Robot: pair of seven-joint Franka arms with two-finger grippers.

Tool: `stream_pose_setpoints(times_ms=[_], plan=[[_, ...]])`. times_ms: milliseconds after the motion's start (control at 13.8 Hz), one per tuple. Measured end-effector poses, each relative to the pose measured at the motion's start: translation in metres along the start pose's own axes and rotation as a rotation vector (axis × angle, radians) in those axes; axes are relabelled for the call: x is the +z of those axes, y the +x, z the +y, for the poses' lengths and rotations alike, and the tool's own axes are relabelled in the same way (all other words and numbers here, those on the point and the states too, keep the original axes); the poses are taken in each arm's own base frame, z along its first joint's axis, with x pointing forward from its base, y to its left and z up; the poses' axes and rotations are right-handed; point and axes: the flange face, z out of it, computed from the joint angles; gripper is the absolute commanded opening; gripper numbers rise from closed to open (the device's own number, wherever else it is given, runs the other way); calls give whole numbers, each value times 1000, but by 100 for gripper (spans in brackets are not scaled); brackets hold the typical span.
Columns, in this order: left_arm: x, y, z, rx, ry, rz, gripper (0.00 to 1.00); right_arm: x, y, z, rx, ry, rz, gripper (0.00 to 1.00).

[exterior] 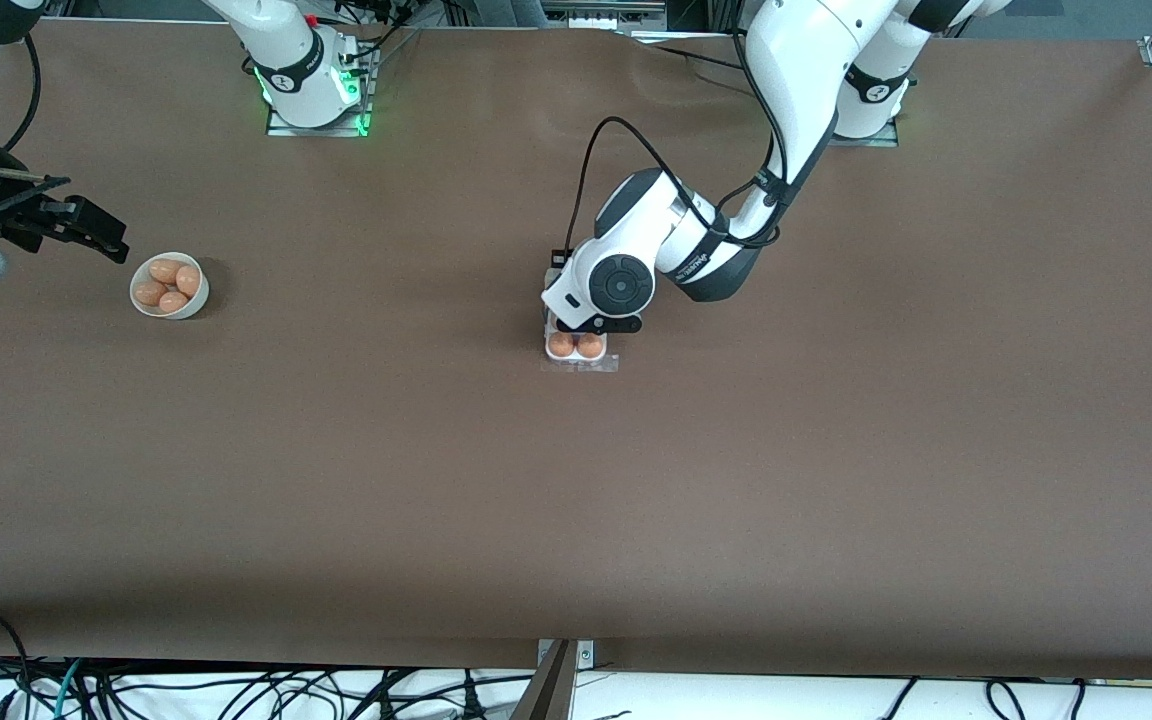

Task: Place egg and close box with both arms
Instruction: 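Press the carton lid shut with the left gripper while the right gripper returns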

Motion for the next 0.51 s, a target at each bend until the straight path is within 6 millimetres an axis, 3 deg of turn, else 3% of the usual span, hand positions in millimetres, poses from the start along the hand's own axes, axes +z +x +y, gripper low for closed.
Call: stream_pose_setpoints(times_ms=[361,434,506], plan=[[-54,24,-9,-29,-66,124,11,0,0,0,0,0,1,100],[-64,28,-11,-34,-75,141,19,0,0,0,0,0,0,100],[-72,31,-15,-39,-78,157,34,0,0,0,0,0,0,100]])
